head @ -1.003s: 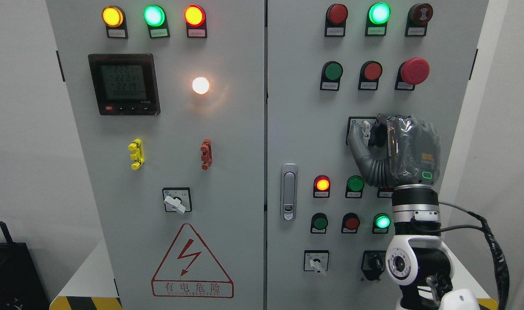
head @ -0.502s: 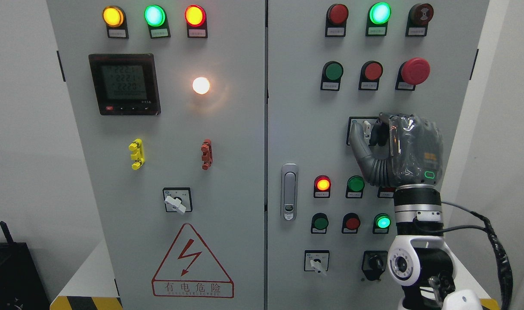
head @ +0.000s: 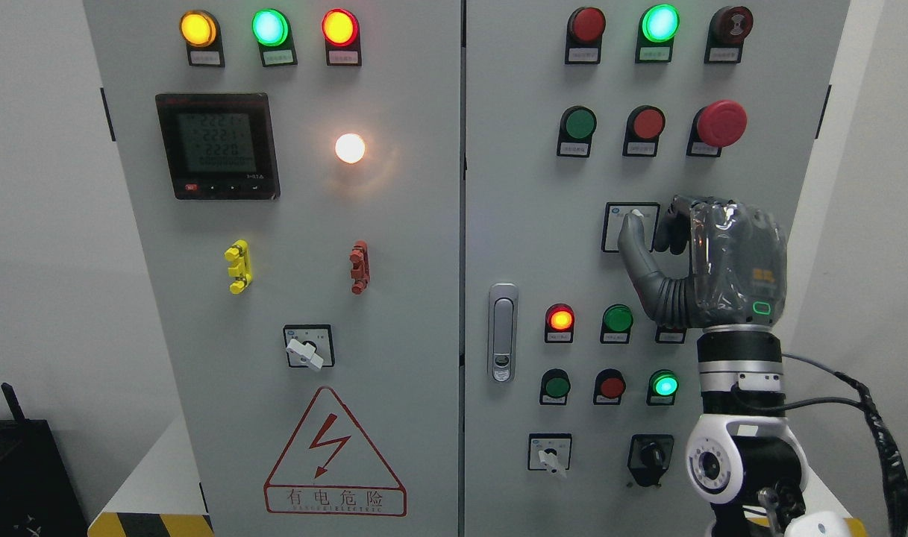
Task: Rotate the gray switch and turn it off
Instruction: 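Open the right hand and pull it back from the switch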
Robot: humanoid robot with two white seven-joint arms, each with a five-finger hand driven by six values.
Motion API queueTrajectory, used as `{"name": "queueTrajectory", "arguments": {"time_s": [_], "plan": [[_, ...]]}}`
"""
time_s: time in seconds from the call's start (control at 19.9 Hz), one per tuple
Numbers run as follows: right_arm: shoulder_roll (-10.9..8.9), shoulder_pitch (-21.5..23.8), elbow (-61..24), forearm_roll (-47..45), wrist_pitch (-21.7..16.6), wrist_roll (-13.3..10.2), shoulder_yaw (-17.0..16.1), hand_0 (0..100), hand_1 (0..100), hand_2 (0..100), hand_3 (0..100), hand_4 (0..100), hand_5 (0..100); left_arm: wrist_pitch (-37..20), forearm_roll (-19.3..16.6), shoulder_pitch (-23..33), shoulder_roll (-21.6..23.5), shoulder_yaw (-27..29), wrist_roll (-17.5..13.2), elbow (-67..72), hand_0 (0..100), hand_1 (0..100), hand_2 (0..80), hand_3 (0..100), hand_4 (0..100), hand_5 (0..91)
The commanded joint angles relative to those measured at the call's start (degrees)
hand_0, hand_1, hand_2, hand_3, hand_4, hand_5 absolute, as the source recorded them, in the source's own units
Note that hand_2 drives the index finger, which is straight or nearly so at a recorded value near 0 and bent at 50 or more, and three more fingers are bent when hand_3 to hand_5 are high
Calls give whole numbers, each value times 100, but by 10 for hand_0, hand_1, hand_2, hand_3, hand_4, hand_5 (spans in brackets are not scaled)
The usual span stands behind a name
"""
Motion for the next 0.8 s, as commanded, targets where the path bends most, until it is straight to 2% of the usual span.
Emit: {"name": "queueTrajectory", "arguments": {"time_s": [0.0,0.15,0.3,0.35,0.45,0.5,0.55,0.65,0.7,0.75], "plan": [[-91,263,-657,-9,-139,-119,-22,547,253,759,876,811,924,-1,0,0,0,185,2,0,120,389,0,0,0,0],[-91,395,-885,-17,-367,-242,-22,518,247,714,842,789,918,-1,0,0,0,185,2,0,120,389,0,0,0,0],[-91,737,-1210,-18,-605,-251,-22,499,219,622,822,738,829,-1,0,0,0,185,2,0,120,389,0,0,0,0],[-91,834,-1290,-9,-649,-251,-14,494,199,572,806,723,752,-1,0,0,0,185,2,0,120,389,0,0,0,0],[-100,1001,-1422,-18,-719,-269,-14,484,181,545,800,710,720,-1,0,0,0,185,2,0,120,389,0,0,0,0],[-126,1106,-1492,-18,-815,-312,-14,481,146,510,796,661,638,-1,0,0,0,185,2,0,120,389,0,0,0,0],[-222,1212,-1553,-18,-929,-365,-22,472,122,496,731,594,532,-1,0,0,0,185,2,0,120,389,0,0,0,0],[-363,1475,-1685,-18,-1044,-497,-31,426,90,417,558,388,277,-1,0,0,0,185,2,0,120,389,0,0,0,0],[-372,1563,-1721,-18,-1053,-541,-31,396,89,365,462,304,187,-1,0,0,0,185,2,0,120,389,0,0,0,0],[-381,1608,-1721,-18,-1062,-550,-40,384,93,349,431,281,158,-1,0,0,0,185,2,0,120,389,0,0,0,0]]}}
